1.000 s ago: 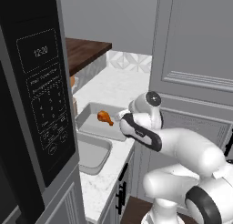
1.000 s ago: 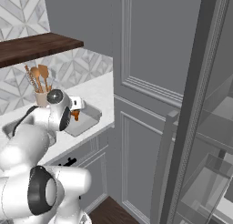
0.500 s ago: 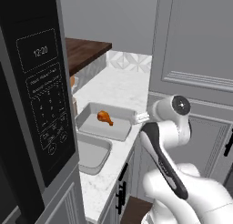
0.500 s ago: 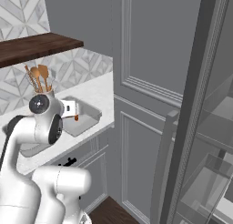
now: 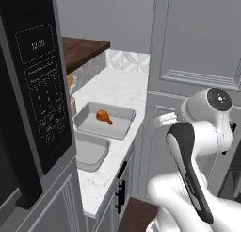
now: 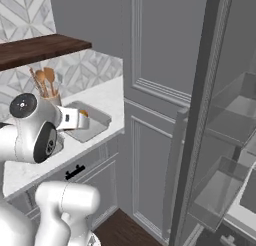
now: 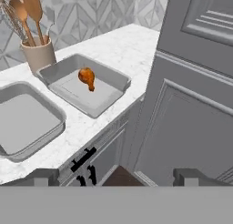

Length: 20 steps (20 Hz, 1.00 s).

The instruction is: Place one lemon wedge and one chicken drumstick in each tupperware on the nearby counter, to pack two identical lunches.

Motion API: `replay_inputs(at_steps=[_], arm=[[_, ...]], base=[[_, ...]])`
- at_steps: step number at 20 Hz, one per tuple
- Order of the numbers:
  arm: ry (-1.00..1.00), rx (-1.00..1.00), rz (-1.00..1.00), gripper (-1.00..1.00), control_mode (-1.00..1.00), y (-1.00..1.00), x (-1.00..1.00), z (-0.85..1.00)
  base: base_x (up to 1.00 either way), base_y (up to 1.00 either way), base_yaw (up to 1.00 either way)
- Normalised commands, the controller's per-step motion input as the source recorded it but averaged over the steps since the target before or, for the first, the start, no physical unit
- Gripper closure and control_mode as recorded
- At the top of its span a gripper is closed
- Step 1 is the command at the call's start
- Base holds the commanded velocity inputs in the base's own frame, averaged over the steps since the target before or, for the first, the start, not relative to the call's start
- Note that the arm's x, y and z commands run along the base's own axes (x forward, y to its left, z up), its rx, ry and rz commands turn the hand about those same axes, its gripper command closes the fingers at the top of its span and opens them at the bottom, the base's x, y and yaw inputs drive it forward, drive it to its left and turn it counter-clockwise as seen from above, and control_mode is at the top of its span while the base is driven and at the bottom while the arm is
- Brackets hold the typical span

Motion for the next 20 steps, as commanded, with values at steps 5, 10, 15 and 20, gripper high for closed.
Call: replay_inputs(at_steps=[5, 10, 15, 20], arm=[[0.0, 0.0, 0.0, -1.0, 1.0, 0.0, 0.0, 0.0], [0.0, 0.0, 0.0, -1.0, 1.0, 0.0, 0.0, 0.0], [0.0, 0.0, 0.0, -1.0, 1.0, 0.0, 0.0, 0.0], [0.0, 0.0, 0.0, -1.0, 1.0, 0.0, 0.0, 0.0]], base=[[-1.0, -0.06, -0.05], [-1.0, -0.03, -0.09], [-1.0, -0.45, -0.38], [-0.66, -0.66, -0.49]])
